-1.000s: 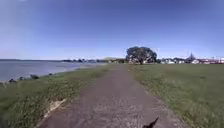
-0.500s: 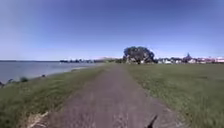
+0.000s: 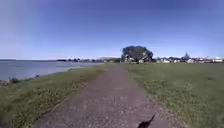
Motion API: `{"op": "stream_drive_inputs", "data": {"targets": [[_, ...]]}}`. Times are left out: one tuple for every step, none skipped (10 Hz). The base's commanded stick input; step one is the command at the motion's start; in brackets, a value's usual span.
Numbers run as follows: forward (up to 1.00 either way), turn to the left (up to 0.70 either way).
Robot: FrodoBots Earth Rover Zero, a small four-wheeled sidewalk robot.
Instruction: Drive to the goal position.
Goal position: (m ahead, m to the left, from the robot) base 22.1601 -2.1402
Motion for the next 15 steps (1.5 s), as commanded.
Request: {"op": "stream_drive_inputs", "data": {"targets": [[0.70,0.00],[0.70,0.00],[0.70,0.00],[0.70,0.00],[0.70,0.00],[0.70,0.00],[0.70,0.00],[0.70,0.00],[0.70,0.00],[0.70,0.00],[0.70,0.00],[0.70,0.00],[0.70,0.00],[0.70,0.00],[0.70,0.00]]}}
